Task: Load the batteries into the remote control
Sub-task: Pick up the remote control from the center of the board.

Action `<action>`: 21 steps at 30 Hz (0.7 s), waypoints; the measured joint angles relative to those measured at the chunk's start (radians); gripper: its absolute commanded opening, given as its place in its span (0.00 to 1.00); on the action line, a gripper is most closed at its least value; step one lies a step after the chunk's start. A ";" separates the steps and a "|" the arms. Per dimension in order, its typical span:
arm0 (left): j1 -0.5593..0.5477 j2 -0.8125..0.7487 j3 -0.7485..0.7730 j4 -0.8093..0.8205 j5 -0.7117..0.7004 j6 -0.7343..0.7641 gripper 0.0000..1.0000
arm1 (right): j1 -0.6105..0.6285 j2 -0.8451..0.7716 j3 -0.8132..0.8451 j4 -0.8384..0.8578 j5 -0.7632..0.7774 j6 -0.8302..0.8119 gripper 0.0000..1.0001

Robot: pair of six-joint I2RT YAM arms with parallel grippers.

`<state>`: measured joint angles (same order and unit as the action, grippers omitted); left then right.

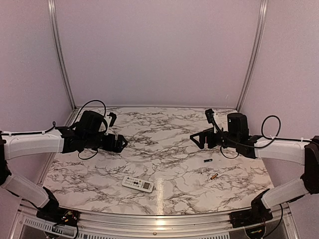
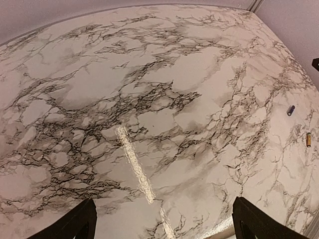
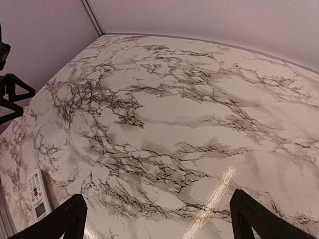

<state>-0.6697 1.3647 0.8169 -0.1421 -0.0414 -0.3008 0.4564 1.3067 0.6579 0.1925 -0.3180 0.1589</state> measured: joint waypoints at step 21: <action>-0.328 0.189 0.201 -0.293 0.228 0.560 0.99 | 0.005 -0.235 -0.064 0.045 -0.259 -0.026 0.99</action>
<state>-0.9977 1.5539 1.0176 -0.4355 0.1864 0.2596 0.4614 1.0714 0.5938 0.2379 -0.5766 0.1333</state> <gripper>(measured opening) 0.990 0.986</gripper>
